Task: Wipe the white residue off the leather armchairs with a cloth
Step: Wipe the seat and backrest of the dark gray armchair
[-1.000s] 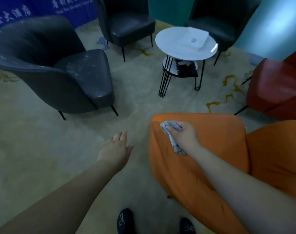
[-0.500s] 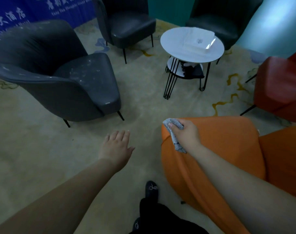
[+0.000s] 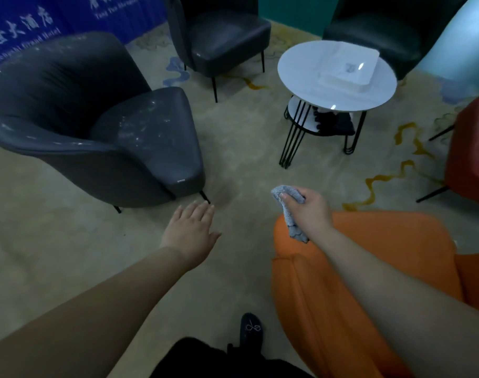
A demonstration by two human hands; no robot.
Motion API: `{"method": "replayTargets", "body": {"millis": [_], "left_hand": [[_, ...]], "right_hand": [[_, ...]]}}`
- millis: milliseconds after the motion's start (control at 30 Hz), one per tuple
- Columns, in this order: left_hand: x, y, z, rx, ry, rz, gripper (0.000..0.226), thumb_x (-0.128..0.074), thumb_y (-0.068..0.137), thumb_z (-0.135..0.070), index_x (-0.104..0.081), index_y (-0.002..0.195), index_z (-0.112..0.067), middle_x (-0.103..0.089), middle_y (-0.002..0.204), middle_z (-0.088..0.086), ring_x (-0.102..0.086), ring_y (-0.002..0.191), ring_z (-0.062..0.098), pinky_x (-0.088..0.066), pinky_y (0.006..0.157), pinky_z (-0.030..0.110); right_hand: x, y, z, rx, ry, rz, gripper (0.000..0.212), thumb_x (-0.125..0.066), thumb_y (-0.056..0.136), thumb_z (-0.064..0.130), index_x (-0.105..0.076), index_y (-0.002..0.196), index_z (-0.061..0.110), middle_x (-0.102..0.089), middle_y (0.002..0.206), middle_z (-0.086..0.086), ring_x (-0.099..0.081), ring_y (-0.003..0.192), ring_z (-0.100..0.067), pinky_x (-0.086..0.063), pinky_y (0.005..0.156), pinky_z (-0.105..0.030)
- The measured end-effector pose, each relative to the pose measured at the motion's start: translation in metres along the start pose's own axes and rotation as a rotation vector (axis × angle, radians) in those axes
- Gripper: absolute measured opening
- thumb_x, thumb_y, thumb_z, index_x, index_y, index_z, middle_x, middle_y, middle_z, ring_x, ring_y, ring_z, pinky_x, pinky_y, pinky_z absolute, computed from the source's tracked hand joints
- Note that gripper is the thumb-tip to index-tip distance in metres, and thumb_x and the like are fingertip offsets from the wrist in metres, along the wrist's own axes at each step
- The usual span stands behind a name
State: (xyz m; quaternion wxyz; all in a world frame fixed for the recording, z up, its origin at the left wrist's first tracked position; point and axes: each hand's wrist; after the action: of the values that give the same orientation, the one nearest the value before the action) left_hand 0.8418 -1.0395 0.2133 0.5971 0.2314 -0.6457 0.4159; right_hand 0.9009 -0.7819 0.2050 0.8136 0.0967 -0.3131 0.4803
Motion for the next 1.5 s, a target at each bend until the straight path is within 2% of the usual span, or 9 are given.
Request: {"method": "replayTargets", "body": {"millis": [100,233,367,533,733,967,1100,1233,1500], "left_hand": [[0.005,0.019,0.008,-0.004,-0.005,0.025,0.068,-0.027,0.098,-0.055,-0.014,0.154,-0.019,-0.014,0.161,-0.001,-0.009,0.148,0.02,-0.008,0.119,0.04],[0.011,0.057,0.022,0.005,-0.042,0.02,0.067,-0.028,0.098,-0.054,-0.015,0.153,-0.018,-0.015,0.161,0.0,-0.009,0.148,0.02,-0.008,0.12,0.04],[0.015,0.096,0.042,-0.015,-0.062,0.015,0.066,-0.028,0.099,-0.053,-0.015,0.153,-0.018,-0.016,0.161,-0.001,-0.01,0.148,0.02,-0.009,0.12,0.04],[0.024,0.144,0.086,-0.009,-0.088,0.01,0.065,-0.027,0.1,-0.051,-0.012,0.154,-0.018,-0.012,0.161,0.0,-0.007,0.148,0.019,-0.007,0.12,0.04],[0.039,0.195,0.15,-0.011,-0.058,0.007,0.066,-0.026,0.1,-0.051,-0.01,0.154,-0.018,-0.011,0.161,0.0,-0.005,0.148,0.02,-0.005,0.12,0.04],[0.04,0.258,0.197,0.068,-0.091,0.031,0.067,-0.029,0.099,-0.052,-0.012,0.154,-0.018,-0.014,0.161,0.0,-0.008,0.148,0.02,-0.007,0.119,0.041],[0.039,0.302,0.209,0.138,-0.109,0.021,0.067,-0.029,0.098,-0.053,-0.014,0.153,-0.018,-0.017,0.16,-0.001,-0.01,0.148,0.019,-0.007,0.119,0.04],[0.043,0.348,0.227,0.238,-0.087,0.03,0.068,-0.029,0.098,-0.053,-0.014,0.153,-0.017,-0.017,0.16,0.0,-0.011,0.147,0.02,-0.007,0.119,0.039],[0.047,0.414,0.232,0.437,-0.197,-0.007,0.068,-0.031,0.097,-0.053,-0.019,0.153,-0.017,-0.022,0.159,0.001,-0.016,0.146,0.02,-0.009,0.119,0.037]], "right_hand": [[-0.005,0.017,0.002,-0.005,0.037,-0.016,0.018,-0.058,0.083,0.043,-0.067,0.082,0.028,-0.068,0.066,0.006,-0.063,0.063,-0.006,-0.055,0.065,-0.035],[-0.01,0.043,0.009,-0.013,0.053,-0.026,0.013,-0.059,0.083,0.043,-0.065,0.071,0.043,-0.068,0.067,0.012,-0.063,0.065,0.0,-0.052,0.064,-0.029],[-0.02,0.08,0.024,-0.016,0.031,-0.02,0.014,-0.059,0.086,0.039,-0.069,0.083,0.029,-0.069,0.072,0.007,-0.065,0.072,-0.008,-0.052,0.067,-0.031],[-0.04,0.137,0.064,0.035,0.027,-0.013,0.011,-0.062,0.086,0.034,-0.071,0.091,0.033,-0.07,0.078,0.012,-0.065,0.078,-0.005,-0.049,0.069,-0.025],[-0.069,0.199,0.121,0.051,0.054,-0.036,0.019,-0.059,0.082,0.044,-0.061,0.075,0.062,-0.064,0.072,0.033,-0.059,0.072,0.015,-0.042,0.059,-0.015],[-0.09,0.272,0.143,0.057,0.077,0.015,0.01,-0.058,0.079,0.048,-0.065,0.076,0.053,-0.068,0.074,0.024,-0.062,0.072,0.009,-0.047,0.065,-0.02],[-0.096,0.336,0.156,0.071,0.043,0.068,0.007,-0.06,0.085,0.045,-0.067,0.084,0.046,-0.065,0.07,0.027,-0.061,0.071,0.012,-0.043,0.061,-0.014],[-0.102,0.412,0.168,0.113,-0.006,0.171,0.012,-0.057,0.085,0.046,-0.068,0.087,0.042,-0.068,0.068,0.017,-0.063,0.063,0.006,-0.04,0.052,-0.015],[-0.114,0.538,0.208,0.291,-0.112,0.332,0.01,-0.059,0.088,0.039,-0.069,0.088,0.039,-0.067,0.074,0.018,-0.061,0.068,0.005,-0.042,0.057,-0.017]]}}
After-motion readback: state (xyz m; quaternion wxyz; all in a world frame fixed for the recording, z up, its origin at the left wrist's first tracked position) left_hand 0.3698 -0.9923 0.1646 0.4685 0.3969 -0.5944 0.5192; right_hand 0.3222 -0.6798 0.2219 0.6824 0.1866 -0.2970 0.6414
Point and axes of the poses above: each hand's wrist, its own y-axis towards the middle knuckle, its own x-axis out of the back of the hand, z = x × y
